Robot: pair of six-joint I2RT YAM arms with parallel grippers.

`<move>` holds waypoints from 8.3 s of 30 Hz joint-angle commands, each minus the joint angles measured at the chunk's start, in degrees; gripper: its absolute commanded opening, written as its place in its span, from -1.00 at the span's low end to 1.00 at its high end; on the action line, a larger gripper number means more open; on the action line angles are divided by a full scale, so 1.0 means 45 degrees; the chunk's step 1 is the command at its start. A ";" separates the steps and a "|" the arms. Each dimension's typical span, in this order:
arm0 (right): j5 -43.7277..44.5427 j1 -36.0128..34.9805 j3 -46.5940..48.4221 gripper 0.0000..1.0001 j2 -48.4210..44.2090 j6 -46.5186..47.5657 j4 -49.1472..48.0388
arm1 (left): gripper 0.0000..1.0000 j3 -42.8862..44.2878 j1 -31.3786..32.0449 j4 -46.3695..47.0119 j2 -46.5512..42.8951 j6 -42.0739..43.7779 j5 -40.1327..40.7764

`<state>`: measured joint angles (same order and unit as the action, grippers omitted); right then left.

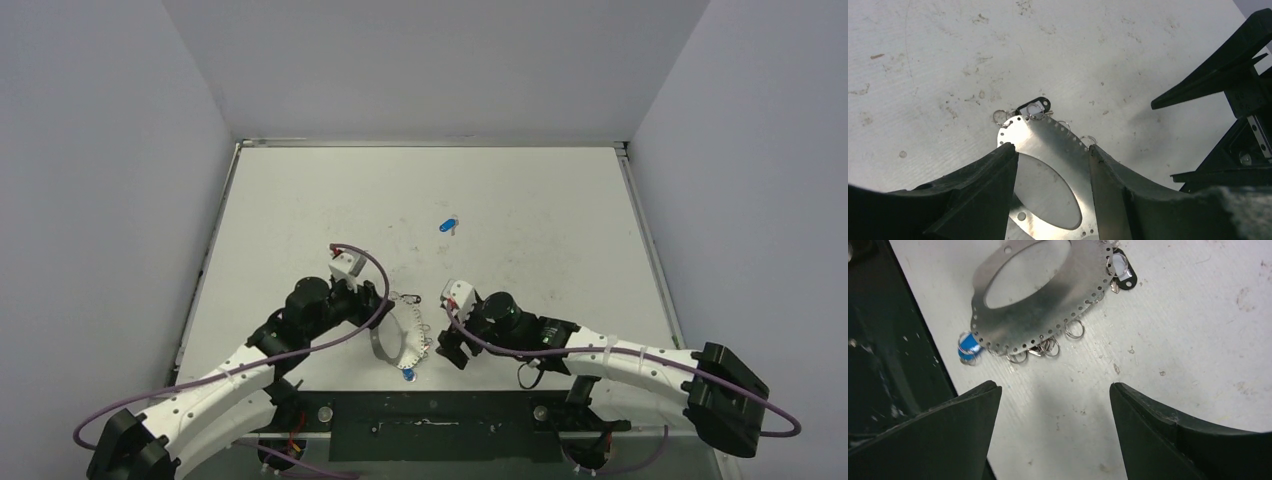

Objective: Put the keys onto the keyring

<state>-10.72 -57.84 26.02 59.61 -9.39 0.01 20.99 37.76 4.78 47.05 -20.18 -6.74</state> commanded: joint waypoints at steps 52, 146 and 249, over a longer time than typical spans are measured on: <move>-0.2833 0.0176 -0.0930 -0.01 0.2788 0.8593 -0.5226 | -0.01 -0.1691 -0.0044 -0.1549 -0.4158 -0.0463 -0.0123; -0.8367 0.1371 0.4074 -1.00 0.3199 1.1520 0.3347 | -0.36 -0.2730 0.3187 0.8169 0.1809 0.8592 -0.4784; -0.4096 0.1799 0.0248 -0.35 0.3767 -0.3181 -0.1355 | -0.16 -0.3201 0.3467 0.4727 -0.0406 0.4711 -0.2113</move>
<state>-31.92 -49.84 24.51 79.18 -27.29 -11.03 6.68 53.17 25.17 45.76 1.67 -16.60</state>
